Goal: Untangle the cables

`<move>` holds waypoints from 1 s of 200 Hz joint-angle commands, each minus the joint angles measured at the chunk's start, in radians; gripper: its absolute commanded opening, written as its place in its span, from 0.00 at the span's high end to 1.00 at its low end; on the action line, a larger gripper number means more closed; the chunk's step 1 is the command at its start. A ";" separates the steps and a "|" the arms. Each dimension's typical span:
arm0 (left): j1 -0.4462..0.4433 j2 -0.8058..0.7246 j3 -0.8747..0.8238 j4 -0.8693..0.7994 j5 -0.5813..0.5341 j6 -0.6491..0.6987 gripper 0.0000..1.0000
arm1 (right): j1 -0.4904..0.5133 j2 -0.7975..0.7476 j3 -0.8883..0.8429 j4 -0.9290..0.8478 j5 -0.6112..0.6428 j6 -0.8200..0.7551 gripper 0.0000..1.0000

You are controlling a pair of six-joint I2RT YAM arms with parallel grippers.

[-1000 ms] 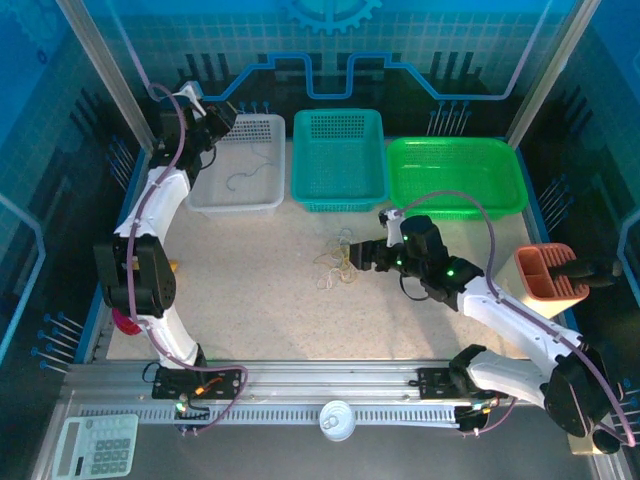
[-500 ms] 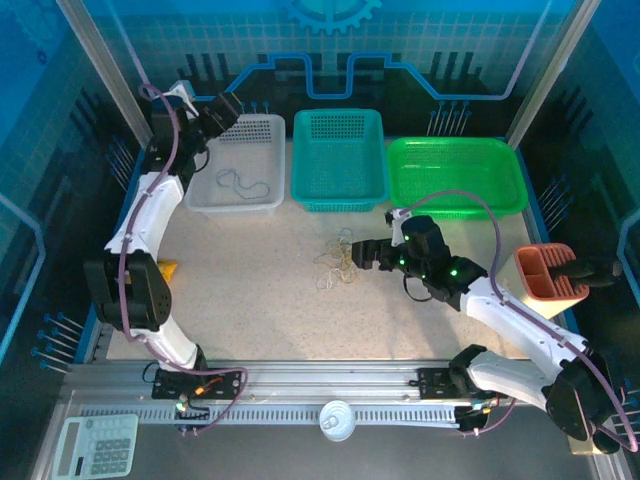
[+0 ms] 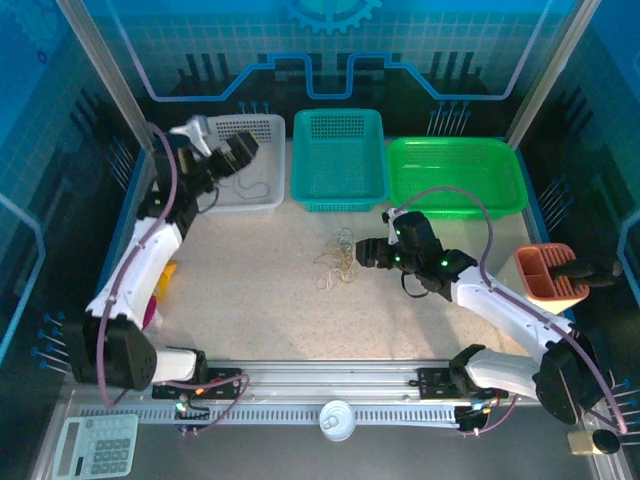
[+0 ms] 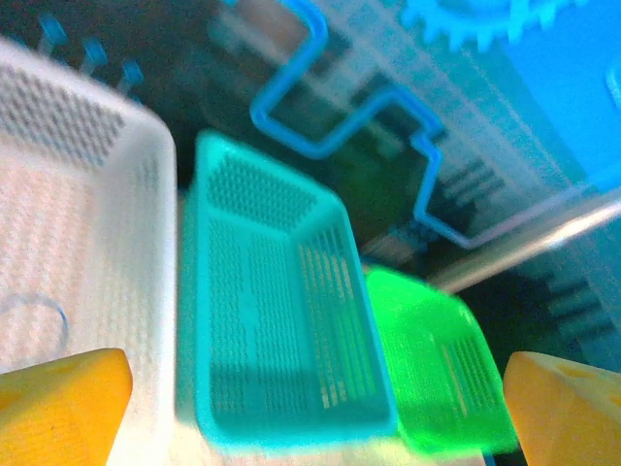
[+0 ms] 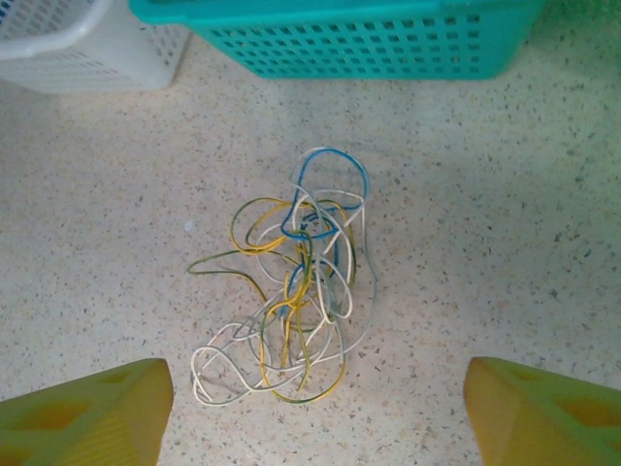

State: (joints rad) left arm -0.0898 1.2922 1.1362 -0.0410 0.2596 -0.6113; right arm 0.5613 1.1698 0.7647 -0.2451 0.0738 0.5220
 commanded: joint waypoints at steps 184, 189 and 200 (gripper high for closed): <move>-0.382 -0.209 -0.489 0.067 -0.103 -0.144 0.01 | -0.072 0.389 0.006 0.212 -0.236 -0.023 0.70; -0.384 -0.209 -0.489 0.067 -0.103 -0.144 0.01 | -0.072 0.394 0.011 0.213 -0.235 -0.023 0.70; -0.387 -0.208 -0.486 0.066 -0.105 -0.144 0.01 | -0.079 0.407 0.018 0.217 -0.236 -0.025 0.72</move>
State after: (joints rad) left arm -0.4633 1.0866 0.6128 0.0059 0.1684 -0.7547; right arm 0.5026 1.5497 0.7464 -0.0521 -0.1436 0.5045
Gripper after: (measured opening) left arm 0.991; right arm 0.288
